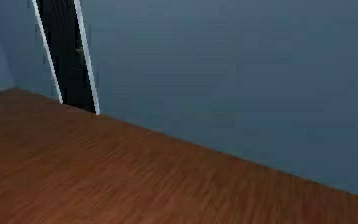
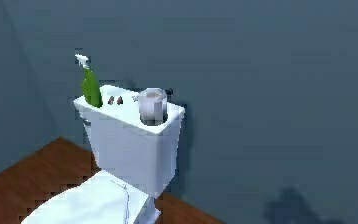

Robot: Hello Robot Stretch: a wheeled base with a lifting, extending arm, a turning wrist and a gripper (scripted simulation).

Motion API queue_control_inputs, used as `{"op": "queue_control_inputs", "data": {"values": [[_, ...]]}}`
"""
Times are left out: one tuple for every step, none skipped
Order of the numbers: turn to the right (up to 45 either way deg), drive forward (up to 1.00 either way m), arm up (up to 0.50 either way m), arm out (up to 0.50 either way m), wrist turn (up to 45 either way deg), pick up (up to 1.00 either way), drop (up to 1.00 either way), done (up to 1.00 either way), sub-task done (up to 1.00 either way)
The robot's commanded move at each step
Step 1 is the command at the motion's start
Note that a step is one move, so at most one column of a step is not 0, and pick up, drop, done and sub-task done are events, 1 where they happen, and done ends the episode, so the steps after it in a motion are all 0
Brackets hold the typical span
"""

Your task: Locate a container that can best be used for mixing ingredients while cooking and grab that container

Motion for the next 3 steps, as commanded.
{"op": "queue_control_inputs", "data": {"values": [[-45.0, 0.0, 0.0, 0.0, 0.0, 0.0, 0.0, 0.0, 0.0], [-45.0, 0.0, 0.0, 0.0, 0.0, 0.0, 0.0, 0.0, 0.0], [-45.0, 0.0, 0.0, 0.0, 0.0, 0.0, 0.0, 0.0, 0.0]]}}
